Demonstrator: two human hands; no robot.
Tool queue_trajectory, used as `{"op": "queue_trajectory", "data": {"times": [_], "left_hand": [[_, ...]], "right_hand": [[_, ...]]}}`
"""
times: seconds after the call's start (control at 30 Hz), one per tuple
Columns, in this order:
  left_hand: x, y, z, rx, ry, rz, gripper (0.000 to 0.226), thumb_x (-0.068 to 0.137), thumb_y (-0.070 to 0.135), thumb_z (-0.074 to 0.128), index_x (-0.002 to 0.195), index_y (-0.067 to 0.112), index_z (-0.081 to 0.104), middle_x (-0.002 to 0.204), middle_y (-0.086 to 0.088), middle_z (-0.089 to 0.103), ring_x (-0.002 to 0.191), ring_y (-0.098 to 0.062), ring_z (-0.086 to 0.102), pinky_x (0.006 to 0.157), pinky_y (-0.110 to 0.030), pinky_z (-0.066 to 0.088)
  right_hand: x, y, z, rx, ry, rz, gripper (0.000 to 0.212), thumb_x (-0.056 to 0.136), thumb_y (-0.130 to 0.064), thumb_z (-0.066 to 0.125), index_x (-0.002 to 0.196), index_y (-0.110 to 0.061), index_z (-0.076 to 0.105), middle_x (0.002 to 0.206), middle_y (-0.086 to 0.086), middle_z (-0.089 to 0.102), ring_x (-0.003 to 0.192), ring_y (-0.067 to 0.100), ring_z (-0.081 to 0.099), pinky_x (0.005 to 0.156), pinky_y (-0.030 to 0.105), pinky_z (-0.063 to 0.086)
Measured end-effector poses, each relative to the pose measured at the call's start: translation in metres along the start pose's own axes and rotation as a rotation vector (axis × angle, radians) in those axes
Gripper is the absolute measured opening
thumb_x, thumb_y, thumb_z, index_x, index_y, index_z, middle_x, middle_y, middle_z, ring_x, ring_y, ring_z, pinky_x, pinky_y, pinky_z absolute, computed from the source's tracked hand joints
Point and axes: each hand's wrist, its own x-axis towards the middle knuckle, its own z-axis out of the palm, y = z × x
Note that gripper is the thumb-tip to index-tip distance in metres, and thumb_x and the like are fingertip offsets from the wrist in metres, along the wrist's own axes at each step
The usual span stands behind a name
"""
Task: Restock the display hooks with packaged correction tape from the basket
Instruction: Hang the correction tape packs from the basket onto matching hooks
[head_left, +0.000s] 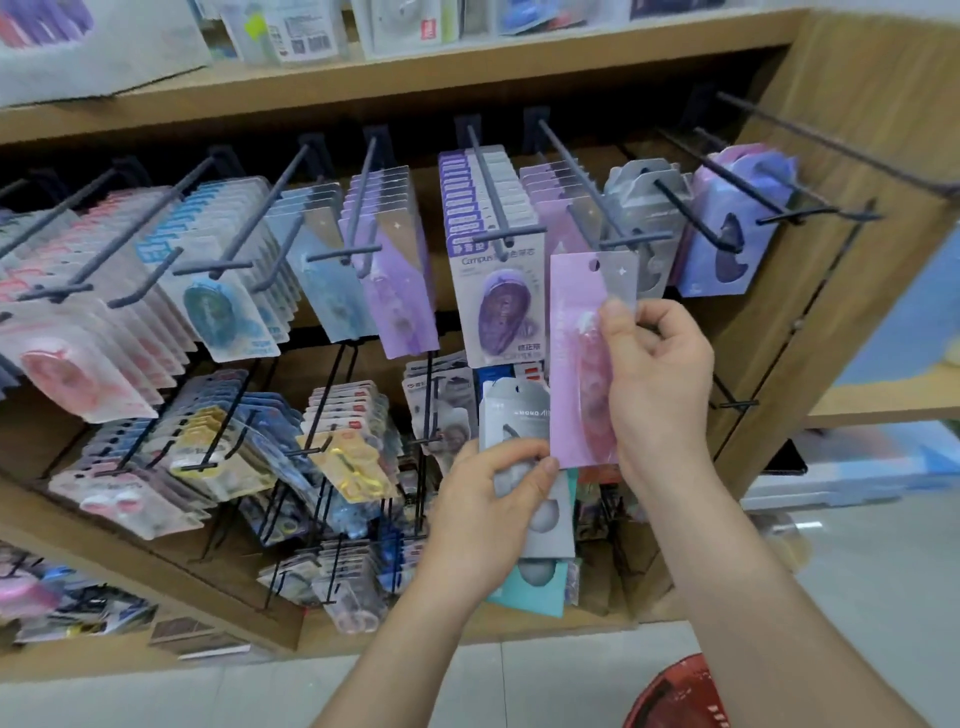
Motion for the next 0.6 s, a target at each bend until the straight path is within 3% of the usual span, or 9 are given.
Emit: {"op": "queue_trajectory", "data": {"times": [0.13,0.27,0.4,0.47,0.53,0.6], "left_hand": [[0.004,0.003,0.005,0.002,-0.034,0.008,0.011,0.092,0.041,0.065,0.085,0.048,0.071,0.106,-0.001,0.063,0.099,-0.010,0.060,0.083,-0.021,0.045],[0.003,0.001,0.010,-0.031,-0.043,0.009,0.011,0.088,0.049,0.063,0.088,0.042,0.072,0.101,0.000,0.067,0.098,-0.017,0.061,0.091,-0.038,0.050],[0.009,0.004,0.012,-0.038,-0.003,0.008,0.015,0.085,0.053,0.061,0.088,0.041,0.070,0.099,0.001,0.068,0.098,-0.019,0.062,0.092,-0.041,0.050],[0.013,0.006,0.012,-0.083,0.046,0.000,0.009,0.091,0.043,0.064,0.088,0.038,0.071,0.092,0.006,0.069,0.098,-0.017,0.062,0.090,-0.038,0.049],[0.016,0.007,0.012,-0.151,0.086,-0.028,0.008,0.093,0.033,0.066,0.087,0.032,0.072,0.089,0.005,0.070,0.090,-0.010,0.063,0.085,-0.032,0.050],[0.017,0.007,0.011,-0.159,0.093,-0.033,0.009,0.093,0.030,0.067,0.086,0.029,0.072,0.088,0.003,0.070,0.085,-0.010,0.063,0.081,-0.033,0.051]], "right_hand": [[0.006,-0.001,-0.007,0.002,0.017,-0.017,0.022,0.099,-0.021,0.059,0.079,-0.016,0.050,0.041,-0.015,0.041,0.040,0.001,0.032,0.044,0.016,0.030],[0.012,0.004,-0.008,-0.041,0.002,-0.015,0.022,0.098,-0.020,0.061,0.079,-0.015,0.052,0.039,-0.015,0.042,0.038,0.002,0.034,0.045,0.018,0.032],[0.027,0.001,-0.002,-0.106,-0.014,0.030,0.022,0.098,-0.023,0.060,0.078,-0.019,0.053,0.042,-0.018,0.046,0.040,0.000,0.037,0.046,0.015,0.032],[0.029,0.003,-0.008,-0.090,-0.186,0.110,0.018,0.099,-0.032,0.059,0.085,-0.020,0.060,0.059,-0.019,0.061,0.054,-0.003,0.050,0.056,0.015,0.042],[0.022,0.012,-0.025,-0.137,-0.468,0.214,0.030,0.090,-0.049,0.063,0.099,-0.021,0.068,0.087,-0.004,0.074,0.078,0.011,0.065,0.075,0.030,0.052],[0.011,0.019,-0.039,-0.168,-0.616,0.278,0.037,0.078,-0.049,0.069,0.103,-0.022,0.070,0.090,0.010,0.075,0.075,0.031,0.063,0.068,0.043,0.050]]}}
